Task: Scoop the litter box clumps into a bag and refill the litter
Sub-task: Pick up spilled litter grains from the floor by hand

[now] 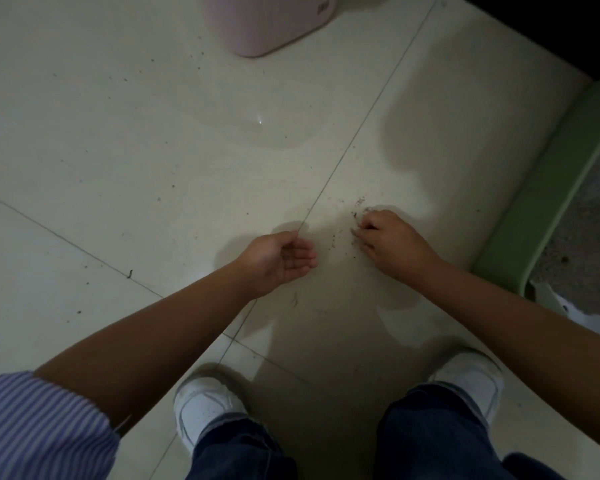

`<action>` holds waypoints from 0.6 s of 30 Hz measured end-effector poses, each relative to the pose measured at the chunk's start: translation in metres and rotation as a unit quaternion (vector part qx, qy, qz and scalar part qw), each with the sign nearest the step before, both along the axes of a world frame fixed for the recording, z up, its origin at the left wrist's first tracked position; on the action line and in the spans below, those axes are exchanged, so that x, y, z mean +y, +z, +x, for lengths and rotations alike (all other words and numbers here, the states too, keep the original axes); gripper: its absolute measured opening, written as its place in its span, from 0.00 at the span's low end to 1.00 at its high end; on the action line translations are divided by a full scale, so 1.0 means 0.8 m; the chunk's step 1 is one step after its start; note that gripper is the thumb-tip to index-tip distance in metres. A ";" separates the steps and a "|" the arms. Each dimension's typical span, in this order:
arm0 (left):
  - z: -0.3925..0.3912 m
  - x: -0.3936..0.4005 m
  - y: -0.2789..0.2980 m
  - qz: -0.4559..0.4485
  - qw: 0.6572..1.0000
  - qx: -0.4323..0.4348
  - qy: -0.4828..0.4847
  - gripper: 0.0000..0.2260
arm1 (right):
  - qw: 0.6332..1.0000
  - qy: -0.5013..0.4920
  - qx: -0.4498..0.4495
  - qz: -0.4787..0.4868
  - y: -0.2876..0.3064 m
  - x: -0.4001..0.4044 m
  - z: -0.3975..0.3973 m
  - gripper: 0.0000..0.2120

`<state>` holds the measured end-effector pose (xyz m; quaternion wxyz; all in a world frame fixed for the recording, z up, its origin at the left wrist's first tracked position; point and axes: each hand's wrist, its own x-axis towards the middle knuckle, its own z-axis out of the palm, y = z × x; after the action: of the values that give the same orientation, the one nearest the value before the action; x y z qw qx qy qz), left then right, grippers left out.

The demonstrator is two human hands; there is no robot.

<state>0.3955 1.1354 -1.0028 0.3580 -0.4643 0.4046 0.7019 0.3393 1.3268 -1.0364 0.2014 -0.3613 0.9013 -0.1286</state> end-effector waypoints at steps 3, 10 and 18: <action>-0.004 0.001 0.001 0.039 0.998 -0.019 0.034 0.17 | 0.999 0.024 0.031 -0.006 0.000 -0.003 -0.006 0.13; -0.005 -0.003 0.000 0.052 0.996 -0.039 0.054 0.22 | 0.997 0.051 0.024 0.049 0.014 -0.013 -0.009 0.09; -0.003 -0.007 -0.006 0.061 0.997 -0.022 0.053 0.31 | 0.990 0.107 0.012 0.091 0.023 -0.029 -0.022 0.17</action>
<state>0.3930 1.1301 -1.0076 0.3569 -0.4777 0.3284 0.7326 0.3216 1.3033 -1.0181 0.2348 -0.4373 0.8679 -0.0197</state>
